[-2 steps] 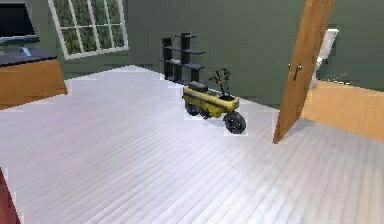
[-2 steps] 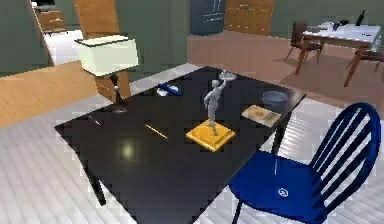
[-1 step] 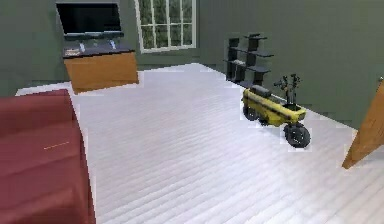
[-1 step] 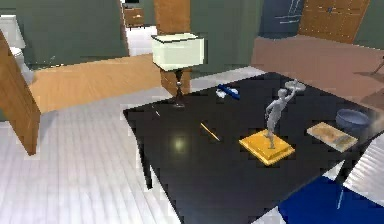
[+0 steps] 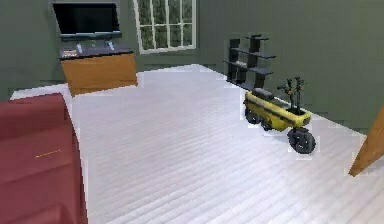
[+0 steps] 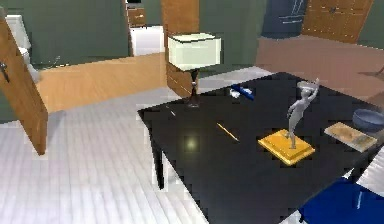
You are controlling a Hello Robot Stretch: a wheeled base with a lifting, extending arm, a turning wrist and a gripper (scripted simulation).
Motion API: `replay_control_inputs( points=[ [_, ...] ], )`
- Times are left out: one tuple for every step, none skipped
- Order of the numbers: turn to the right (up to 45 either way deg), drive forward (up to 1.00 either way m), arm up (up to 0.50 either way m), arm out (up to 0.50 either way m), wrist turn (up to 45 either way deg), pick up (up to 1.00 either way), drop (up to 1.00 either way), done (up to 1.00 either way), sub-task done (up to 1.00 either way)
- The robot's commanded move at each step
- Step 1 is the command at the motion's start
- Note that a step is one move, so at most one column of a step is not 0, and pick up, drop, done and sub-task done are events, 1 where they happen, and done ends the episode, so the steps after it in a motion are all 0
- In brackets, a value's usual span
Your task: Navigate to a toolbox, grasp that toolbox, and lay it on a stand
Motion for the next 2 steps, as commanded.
replay_control_inputs(
  points=[
    [45.0, 0.0, 0.0, 0.0, 0.0, 0.0, 0.0, 0.0, 0.0],
    [12.0, 0.0, 0.0, 0.0, 0.0, 0.0, 0.0, 0.0, 0.0]
  ],
)
